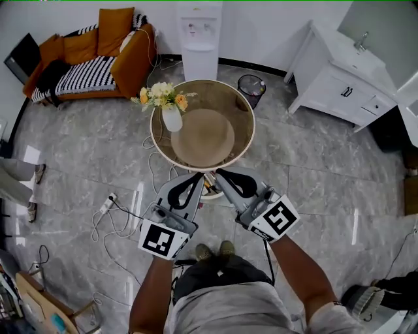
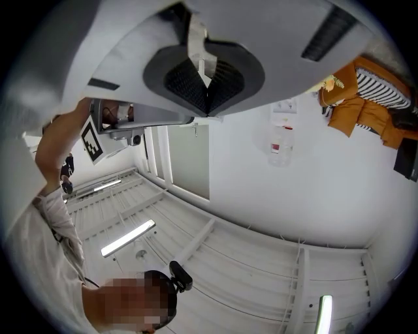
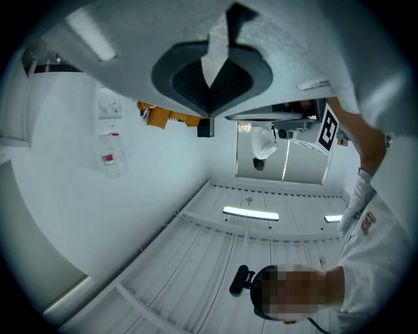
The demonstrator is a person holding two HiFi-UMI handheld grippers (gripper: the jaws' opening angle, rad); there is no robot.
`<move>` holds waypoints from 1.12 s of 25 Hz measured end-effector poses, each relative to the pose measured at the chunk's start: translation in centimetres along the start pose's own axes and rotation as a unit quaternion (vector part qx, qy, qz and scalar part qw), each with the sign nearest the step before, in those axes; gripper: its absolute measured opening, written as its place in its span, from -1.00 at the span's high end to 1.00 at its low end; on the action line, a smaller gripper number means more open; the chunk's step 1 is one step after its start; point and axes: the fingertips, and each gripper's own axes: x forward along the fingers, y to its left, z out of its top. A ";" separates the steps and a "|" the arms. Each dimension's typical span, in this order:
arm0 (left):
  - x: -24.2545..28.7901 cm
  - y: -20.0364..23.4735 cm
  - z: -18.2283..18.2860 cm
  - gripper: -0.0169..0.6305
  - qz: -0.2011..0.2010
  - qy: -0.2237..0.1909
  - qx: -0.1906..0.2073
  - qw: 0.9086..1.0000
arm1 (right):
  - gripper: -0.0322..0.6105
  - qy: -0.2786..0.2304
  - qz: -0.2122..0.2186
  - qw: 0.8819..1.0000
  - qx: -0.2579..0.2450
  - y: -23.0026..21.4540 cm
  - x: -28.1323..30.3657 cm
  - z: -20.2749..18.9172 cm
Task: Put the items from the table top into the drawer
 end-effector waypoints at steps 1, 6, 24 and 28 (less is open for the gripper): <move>-0.1 -0.4 0.7 0.95 0.000 0.003 0.003 1.000 | 0.90 -0.002 0.000 1.000 0.000 0.2 -0.3 0.8; -0.7 -1.9 2.8 0.95 0.000 0.002 0.009 1.000 | 0.90 -0.008 -0.006 1.000 -0.001 0.7 -2.1 2.8; -1.5 -5.4 4.9 0.95 -0.008 -0.012 0.015 1.000 | 0.90 0.004 -0.006 1.000 -0.019 2.8 -4.3 4.2; -1.8 -5.2 4.8 0.95 -0.006 -0.010 0.016 1.000 | 0.90 0.002 -0.004 1.000 -0.025 3.1 -4.2 4.4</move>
